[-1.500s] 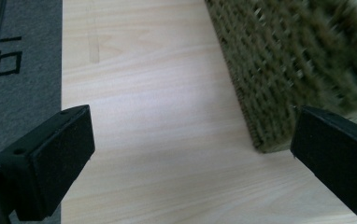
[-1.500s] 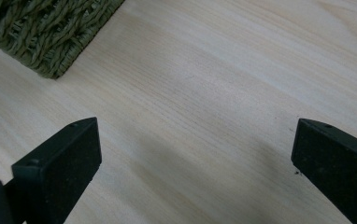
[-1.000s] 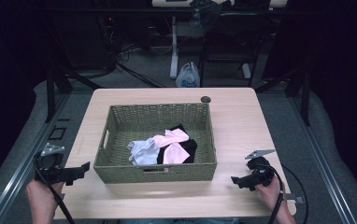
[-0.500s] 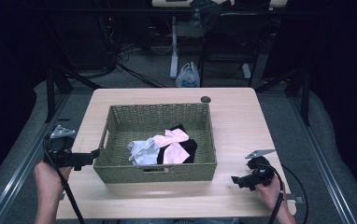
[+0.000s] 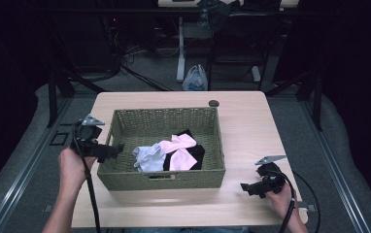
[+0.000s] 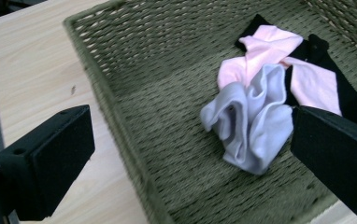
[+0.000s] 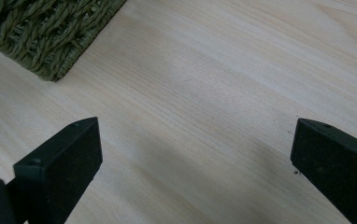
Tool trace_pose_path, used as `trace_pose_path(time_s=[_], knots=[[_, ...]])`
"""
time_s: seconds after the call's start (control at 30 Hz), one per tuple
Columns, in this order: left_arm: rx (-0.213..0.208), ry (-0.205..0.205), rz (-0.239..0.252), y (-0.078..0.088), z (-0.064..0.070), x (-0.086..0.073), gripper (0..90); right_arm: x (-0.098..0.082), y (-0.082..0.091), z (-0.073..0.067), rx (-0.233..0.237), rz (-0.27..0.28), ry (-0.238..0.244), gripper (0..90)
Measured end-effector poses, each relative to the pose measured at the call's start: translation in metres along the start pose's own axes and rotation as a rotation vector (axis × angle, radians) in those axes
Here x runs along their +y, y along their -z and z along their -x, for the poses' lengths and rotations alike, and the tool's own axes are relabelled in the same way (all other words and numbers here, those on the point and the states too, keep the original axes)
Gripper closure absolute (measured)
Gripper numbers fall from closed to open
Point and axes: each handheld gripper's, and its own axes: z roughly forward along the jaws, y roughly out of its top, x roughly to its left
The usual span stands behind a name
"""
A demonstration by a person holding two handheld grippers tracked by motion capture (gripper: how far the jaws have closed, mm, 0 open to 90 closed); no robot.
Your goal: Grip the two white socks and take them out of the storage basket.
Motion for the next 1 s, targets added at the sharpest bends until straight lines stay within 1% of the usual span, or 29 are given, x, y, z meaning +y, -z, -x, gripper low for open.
trace_pose_path(time_s=[0.1,0.2,0.27,0.3,0.33,0.37,0.47,0.57,0.77,0.8,0.83,0.9,0.93,1.0], knots=[[-0.008,-0.017,-0.02,-0.009,0.004,0.01,0.1,0.0,-0.001,0.0,0.009,0.0,-0.002,1.9],[-0.021,-0.029,-0.031,-0.017,0.008,0.017,0.1,0.0,-0.001,0.001,0.005,-0.01,0.007,1.9],[-0.035,-0.037,-0.047,-0.024,0.012,0.022,0.1,0.0,-0.001,0.001,0.01,-0.007,0.002,1.9],[-0.032,-0.041,-0.051,-0.026,0.013,0.023,0.1,0.0,-0.001,0.001,0.005,-0.013,0.009,2.0],[-0.041,-0.046,-0.065,-0.032,0.017,0.027,0.1,0.0,-0.001,0.001,0.005,-0.014,0.007,2.0],[-0.041,-0.046,-0.065,-0.032,0.017,0.027,0.1,0.0,-0.001,0.001,0.005,-0.014,0.007,2.0],[-0.056,-0.066,-0.089,-0.04,0.022,0.032,0.1,0.0,-0.002,0.001,0.011,-0.012,-0.002,2.1],[-0.06,-0.077,-0.104,-0.047,0.027,0.035,0.1,0.0,-0.002,0.0,0.011,-0.01,0.0,2.1],[-0.094,-0.093,-0.131,-0.061,0.034,0.038,0.1,0.0,-0.002,0.0,0.01,-0.011,0.001,2.1],[-0.094,-0.101,-0.137,-0.064,0.035,0.039,0.1,0.0,-0.002,0.0,0.011,-0.011,0.001,2.1],[-0.109,-0.105,-0.142,-0.069,0.038,0.039,0.3,0.0,-0.002,0.0,0.013,-0.012,0.001,2.2],[-0.109,-0.112,-0.146,-0.071,0.04,0.04,0.6,0.0,-0.002,0.001,0.016,-0.018,0.002,2.3],[-0.116,-0.112,-0.146,-0.073,0.042,0.04,0.6,0.0,-0.002,0.001,0.016,-0.018,0.002,2.3],[-0.124,-0.122,-0.162,-0.078,0.045,0.041,0.6,0.0,-0.002,0.001,0.014,-0.017,0.002,2.3]])
